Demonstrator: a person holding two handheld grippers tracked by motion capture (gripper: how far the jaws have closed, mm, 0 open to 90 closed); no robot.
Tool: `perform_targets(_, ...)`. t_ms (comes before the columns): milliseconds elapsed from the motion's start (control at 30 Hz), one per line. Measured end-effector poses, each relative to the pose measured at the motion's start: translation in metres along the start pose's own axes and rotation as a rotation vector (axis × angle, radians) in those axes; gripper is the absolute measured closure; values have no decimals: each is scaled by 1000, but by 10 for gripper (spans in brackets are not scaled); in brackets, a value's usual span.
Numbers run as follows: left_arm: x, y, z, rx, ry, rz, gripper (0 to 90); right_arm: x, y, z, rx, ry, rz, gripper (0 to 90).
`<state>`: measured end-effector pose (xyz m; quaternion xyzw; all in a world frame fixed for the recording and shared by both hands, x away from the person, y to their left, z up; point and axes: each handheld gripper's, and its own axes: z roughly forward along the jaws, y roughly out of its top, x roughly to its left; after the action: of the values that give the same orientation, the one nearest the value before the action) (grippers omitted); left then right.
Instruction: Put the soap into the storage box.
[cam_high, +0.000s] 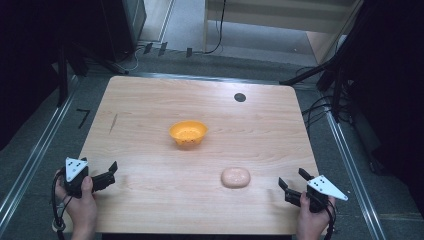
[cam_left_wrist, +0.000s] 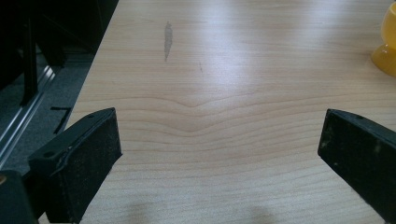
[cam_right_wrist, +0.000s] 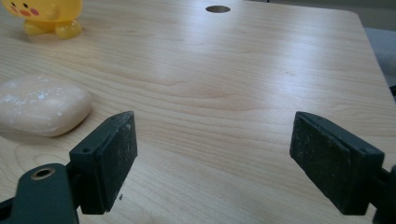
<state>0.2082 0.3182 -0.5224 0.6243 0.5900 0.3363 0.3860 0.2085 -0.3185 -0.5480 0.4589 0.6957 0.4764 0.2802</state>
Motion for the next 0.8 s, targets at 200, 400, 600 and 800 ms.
perform_targets(200,0,-1,-1,-11,-4,4,0,3,0,-1,2,20,-16,141)
perform_targets(400,1,-1,-2,-9,-18,-2,0,3,4,4,46,92,-32,265)
perform_targets(600,-1,-1,-2,-14,-14,7,0,8,6,14,80,135,-105,195)
perform_targets(800,-2,-1,-1,-4,-12,21,0,7,13,15,157,213,-165,168)
